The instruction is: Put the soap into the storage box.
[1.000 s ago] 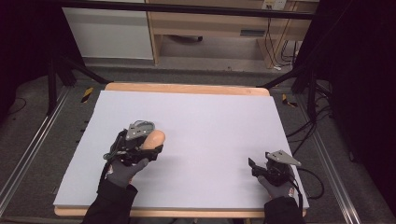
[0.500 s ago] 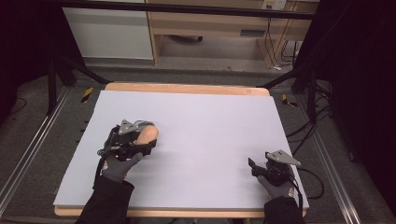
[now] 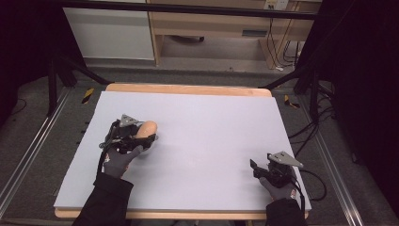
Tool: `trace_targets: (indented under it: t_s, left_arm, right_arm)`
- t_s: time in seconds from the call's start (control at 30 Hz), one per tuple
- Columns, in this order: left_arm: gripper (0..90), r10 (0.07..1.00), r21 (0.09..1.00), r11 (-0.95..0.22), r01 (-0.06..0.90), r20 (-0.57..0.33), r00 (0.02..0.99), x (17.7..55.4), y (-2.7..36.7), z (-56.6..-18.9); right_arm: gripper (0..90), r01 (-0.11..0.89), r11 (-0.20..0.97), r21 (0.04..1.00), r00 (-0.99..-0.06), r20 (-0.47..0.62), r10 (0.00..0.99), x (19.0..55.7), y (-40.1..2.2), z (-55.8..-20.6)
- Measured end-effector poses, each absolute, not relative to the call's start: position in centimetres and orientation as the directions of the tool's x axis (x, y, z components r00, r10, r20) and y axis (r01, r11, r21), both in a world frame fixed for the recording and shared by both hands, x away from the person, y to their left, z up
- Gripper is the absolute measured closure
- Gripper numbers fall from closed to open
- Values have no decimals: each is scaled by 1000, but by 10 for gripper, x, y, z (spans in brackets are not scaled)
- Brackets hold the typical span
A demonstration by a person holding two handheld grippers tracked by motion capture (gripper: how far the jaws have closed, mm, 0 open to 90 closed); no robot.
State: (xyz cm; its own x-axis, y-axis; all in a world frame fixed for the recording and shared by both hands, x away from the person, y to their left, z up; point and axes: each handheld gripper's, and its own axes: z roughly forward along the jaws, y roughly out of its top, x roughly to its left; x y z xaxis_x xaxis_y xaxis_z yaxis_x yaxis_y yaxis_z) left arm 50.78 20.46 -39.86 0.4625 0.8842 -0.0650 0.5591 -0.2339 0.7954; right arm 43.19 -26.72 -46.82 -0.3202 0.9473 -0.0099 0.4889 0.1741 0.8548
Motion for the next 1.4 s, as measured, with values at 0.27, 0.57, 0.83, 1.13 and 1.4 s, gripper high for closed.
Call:
trace_targets:
  t_s: [0.27,0.57,0.83,1.13,1.4]
  left_arm:
    - [320,894,785,-227,576,-66,442,518,210,-406]
    - [319,904,767,-221,602,-70,422,526,216,-421]
    - [319,908,750,-230,620,-64,415,529,216,-431]
    - [319,909,751,-236,617,-53,413,527,213,-433]
    - [315,913,758,-255,600,-16,408,525,207,-435]
  right_arm:
    - [267,493,174,853,-322,-7,947,432,-267,-469]
    - [267,493,176,852,-324,-8,946,433,-267,-470]
    - [266,498,173,850,-327,-1,945,432,-266,-470]
    - [265,495,178,851,-327,-8,945,432,-267,-470]
    - [262,496,179,850,-327,-7,945,432,-266,-470]
